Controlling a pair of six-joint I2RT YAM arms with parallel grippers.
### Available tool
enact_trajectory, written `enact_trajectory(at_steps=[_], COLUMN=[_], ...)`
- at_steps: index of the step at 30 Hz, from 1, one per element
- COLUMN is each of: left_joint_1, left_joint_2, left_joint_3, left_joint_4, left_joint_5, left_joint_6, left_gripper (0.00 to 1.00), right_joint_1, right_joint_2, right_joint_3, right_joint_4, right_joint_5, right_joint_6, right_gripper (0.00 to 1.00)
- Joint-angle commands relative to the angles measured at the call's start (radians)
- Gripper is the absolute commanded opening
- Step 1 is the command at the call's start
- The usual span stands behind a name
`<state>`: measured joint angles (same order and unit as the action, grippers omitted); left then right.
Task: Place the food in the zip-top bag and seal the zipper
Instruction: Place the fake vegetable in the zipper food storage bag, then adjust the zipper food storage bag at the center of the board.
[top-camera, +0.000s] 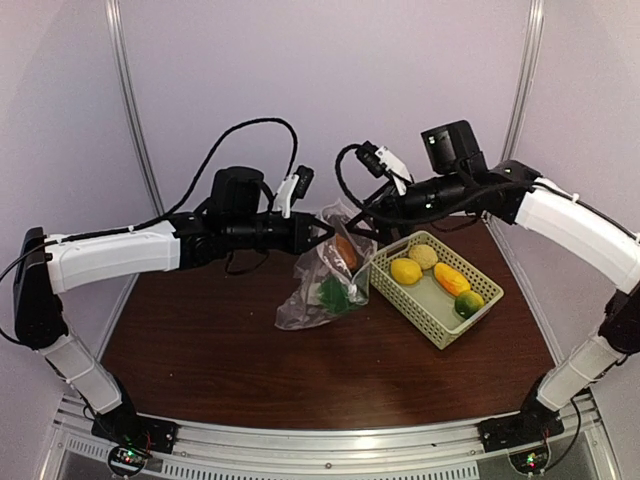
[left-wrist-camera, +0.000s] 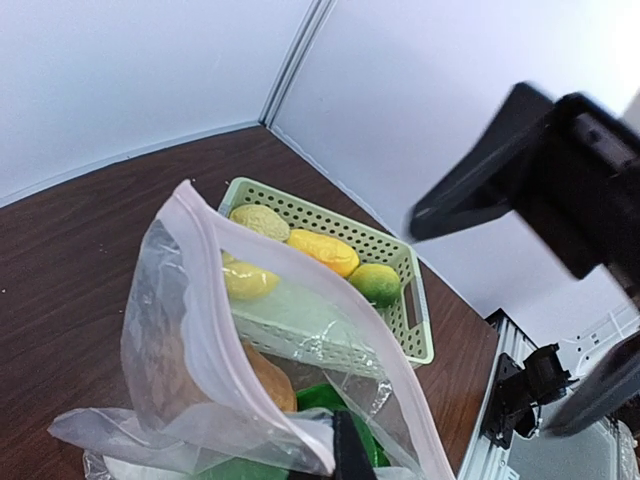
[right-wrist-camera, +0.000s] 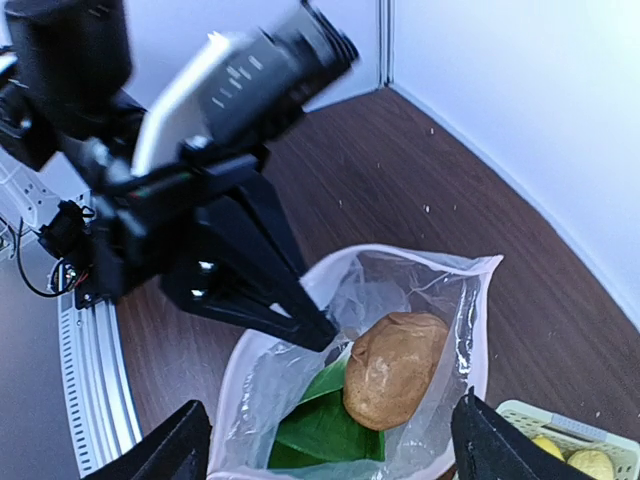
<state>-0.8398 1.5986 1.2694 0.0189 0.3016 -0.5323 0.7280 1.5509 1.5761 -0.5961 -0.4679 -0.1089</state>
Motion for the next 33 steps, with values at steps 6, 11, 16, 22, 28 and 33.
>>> enact_trajectory(at_steps=[6, 11, 16, 22, 28, 33], left_joint_1=[0.017, 0.023, 0.016, 0.017, 0.015, 0.015], left_joint_2=[-0.061, -0.017, -0.019, -0.021, -0.016, -0.017], left_joint_3=[-0.026, -0.017, -0.025, -0.028, -0.03, 0.009], left_joint_4=[-0.128, -0.125, -0.082, -0.057, -0.043, -0.095], left_joint_5=[-0.343, -0.12, -0.133, -0.117, -0.105, -0.133], left_joint_6=[0.195, 0.19, 0.142, 0.117, 0.105, 0.108], left_gripper=[0.0, 0.0, 0.0, 0.0, 0.0, 0.0], right_joint_1=[-0.13, -0.141, -0.104, -0.075, -0.075, -0.075], right_joint_2=[-0.166, -0.088, 0.026, 0.147, 0.215, 0.246], right_joint_3=[-0.124, -0.132, -0.093, -0.036, 0.006, 0.141], right_joint_4=[0.023, 0.032, 0.038, 0.026, 0.033, -0.043], right_joint_5=[0.074, 0.06, 0.041, 0.049, 0.02, 0.004], right_joint_6=[-0.007, 0.034, 0.092, 0.164, 0.186, 0.18], right_gripper=[0.87, 0.82, 0.74, 0.68, 0.28, 0.0])
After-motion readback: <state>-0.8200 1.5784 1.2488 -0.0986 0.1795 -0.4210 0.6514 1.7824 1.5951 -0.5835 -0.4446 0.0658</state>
